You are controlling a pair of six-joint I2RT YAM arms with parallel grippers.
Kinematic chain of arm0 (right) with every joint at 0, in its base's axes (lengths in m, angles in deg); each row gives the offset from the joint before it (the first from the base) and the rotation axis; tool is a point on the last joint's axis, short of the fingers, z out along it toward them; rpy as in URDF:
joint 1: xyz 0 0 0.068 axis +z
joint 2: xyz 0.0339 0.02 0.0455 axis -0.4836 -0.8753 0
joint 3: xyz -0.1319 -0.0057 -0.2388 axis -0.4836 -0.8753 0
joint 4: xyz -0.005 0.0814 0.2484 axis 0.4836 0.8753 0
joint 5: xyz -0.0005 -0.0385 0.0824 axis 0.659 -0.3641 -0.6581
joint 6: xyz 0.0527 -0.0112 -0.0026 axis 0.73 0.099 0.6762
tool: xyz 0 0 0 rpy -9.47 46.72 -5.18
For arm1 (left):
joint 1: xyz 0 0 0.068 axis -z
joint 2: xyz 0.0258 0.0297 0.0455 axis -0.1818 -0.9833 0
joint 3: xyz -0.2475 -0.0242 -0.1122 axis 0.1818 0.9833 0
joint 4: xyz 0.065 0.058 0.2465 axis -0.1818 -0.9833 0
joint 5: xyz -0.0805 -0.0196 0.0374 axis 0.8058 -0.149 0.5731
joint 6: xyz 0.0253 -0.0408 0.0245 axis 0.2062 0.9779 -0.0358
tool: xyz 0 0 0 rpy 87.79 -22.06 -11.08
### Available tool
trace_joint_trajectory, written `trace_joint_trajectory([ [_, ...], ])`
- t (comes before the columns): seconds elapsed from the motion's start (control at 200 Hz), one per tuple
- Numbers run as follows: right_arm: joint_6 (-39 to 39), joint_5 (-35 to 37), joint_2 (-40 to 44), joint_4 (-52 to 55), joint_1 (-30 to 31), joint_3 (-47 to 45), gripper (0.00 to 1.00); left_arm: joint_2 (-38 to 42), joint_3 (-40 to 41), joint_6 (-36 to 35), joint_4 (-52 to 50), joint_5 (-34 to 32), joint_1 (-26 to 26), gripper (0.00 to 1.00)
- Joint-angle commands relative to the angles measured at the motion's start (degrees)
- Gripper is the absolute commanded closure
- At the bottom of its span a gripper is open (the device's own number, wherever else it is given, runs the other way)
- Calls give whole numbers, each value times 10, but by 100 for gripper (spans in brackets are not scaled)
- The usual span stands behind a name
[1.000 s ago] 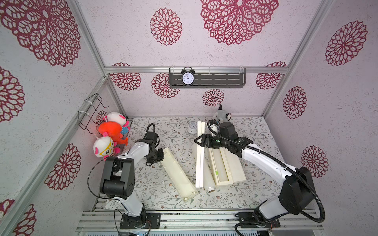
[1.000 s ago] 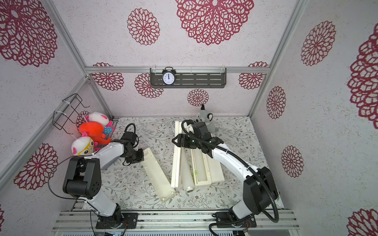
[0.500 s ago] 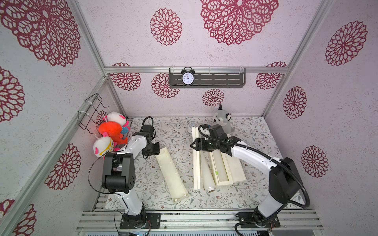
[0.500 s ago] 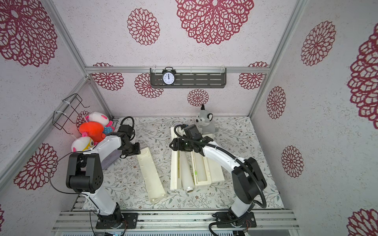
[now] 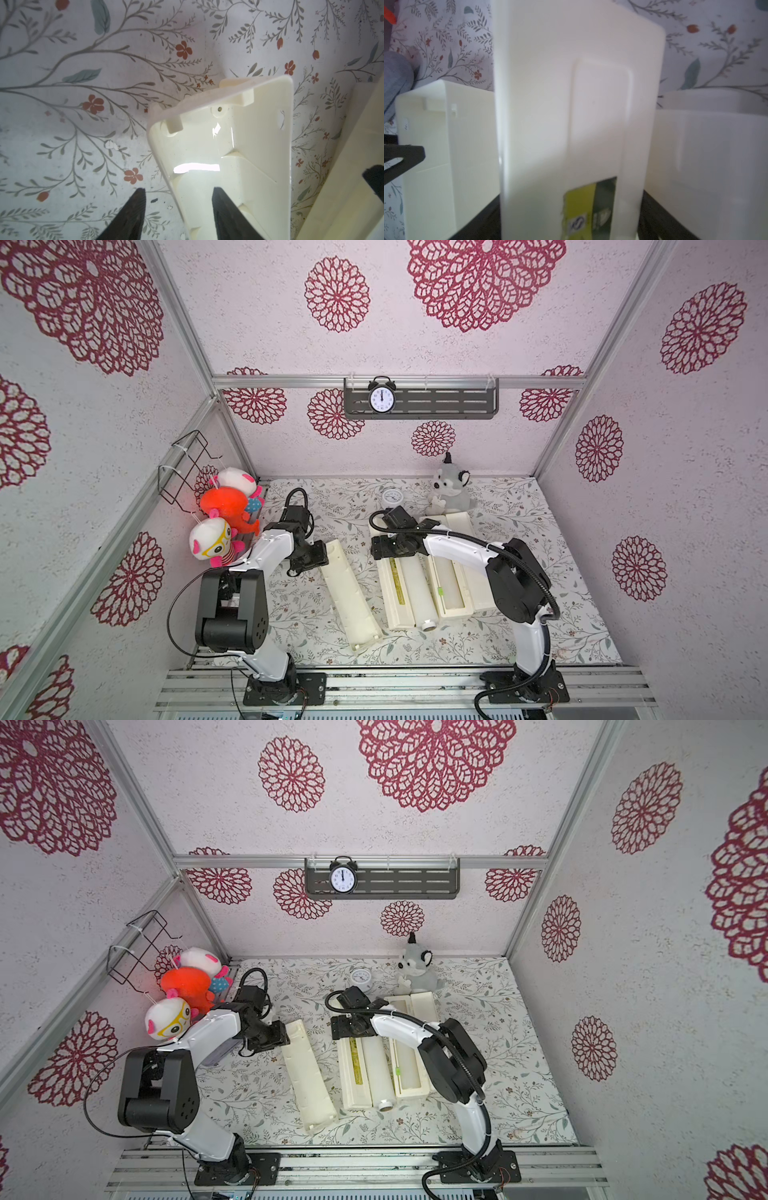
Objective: Put plastic wrap rolls into dispensers
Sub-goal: Place the lid at the center of the board, then move the plastic wrap cutting box to the center of the board.
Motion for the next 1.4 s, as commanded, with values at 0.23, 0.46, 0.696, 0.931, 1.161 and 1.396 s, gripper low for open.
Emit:
trace_joint_trajectory([
  [0.23,-26,9,39,-13,-1,1,1,42,53,63,30,18,20,38],
  [0.46,-27,1,114,-42,-19,-57,2,34,79,92,33,-10,51,48],
  [0.696,-29,15,166,-46,-32,-101,2,25,85,112,24,-39,88,71],
  [0.931,-31,7,173,-52,-39,-125,2,-19,36,71,-18,-83,87,98],
  [1.161,-52,10,189,-44,-53,-141,2,-61,-49,2,-83,-135,80,100],
  [1.396,-84,35,183,-3,-63,-118,3,-104,-114,-12,-76,-130,67,100],
])
